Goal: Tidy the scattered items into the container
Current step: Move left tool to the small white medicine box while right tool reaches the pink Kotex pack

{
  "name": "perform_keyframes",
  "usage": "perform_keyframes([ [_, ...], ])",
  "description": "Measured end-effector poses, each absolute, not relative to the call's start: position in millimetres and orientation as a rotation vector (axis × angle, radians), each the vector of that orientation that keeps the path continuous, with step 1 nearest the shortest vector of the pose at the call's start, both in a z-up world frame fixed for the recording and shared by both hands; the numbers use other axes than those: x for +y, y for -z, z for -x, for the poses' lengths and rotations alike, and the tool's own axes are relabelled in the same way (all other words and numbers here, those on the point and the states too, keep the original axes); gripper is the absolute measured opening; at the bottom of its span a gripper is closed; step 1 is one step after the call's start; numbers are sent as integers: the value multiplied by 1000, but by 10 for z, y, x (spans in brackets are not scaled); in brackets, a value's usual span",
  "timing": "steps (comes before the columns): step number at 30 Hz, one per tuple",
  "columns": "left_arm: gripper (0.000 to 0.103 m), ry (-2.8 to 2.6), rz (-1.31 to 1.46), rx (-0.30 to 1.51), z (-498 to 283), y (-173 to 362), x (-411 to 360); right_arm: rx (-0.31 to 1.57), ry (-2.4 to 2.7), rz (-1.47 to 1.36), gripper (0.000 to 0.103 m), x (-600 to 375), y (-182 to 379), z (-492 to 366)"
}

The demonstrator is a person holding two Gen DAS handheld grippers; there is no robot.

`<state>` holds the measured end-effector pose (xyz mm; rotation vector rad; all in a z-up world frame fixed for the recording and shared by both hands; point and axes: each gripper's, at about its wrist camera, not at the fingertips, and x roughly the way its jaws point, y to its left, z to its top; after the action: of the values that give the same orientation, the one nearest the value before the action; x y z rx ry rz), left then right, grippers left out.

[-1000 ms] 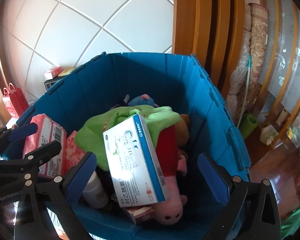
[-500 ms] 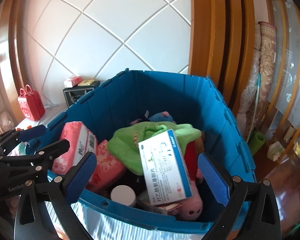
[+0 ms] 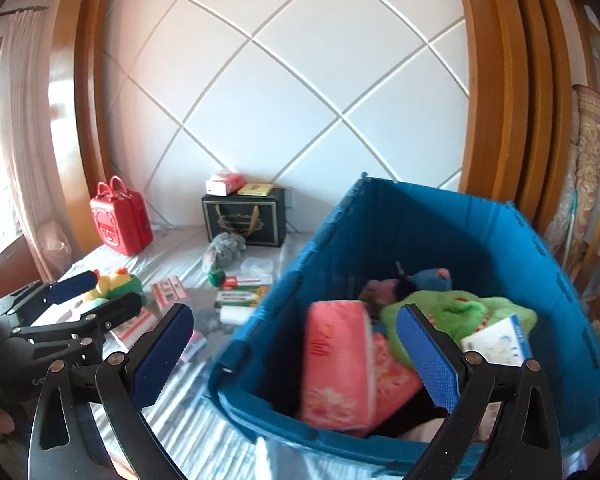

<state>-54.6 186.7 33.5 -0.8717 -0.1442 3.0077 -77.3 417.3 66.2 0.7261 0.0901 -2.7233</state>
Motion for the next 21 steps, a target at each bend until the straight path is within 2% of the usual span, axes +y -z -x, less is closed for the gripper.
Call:
perform_keyframes([
  [6,75,-3055,986,-142,563,-134,825,99,2643,-734,103,3112,-527,842],
  [11,74,-3049,1149,-215,693,217,204,117,2566,-825,103,2424,-215,947],
  [21,74,-2954,1439,-289,1203,1162,36,181,2425,-1121,103,2033,706,1589],
])
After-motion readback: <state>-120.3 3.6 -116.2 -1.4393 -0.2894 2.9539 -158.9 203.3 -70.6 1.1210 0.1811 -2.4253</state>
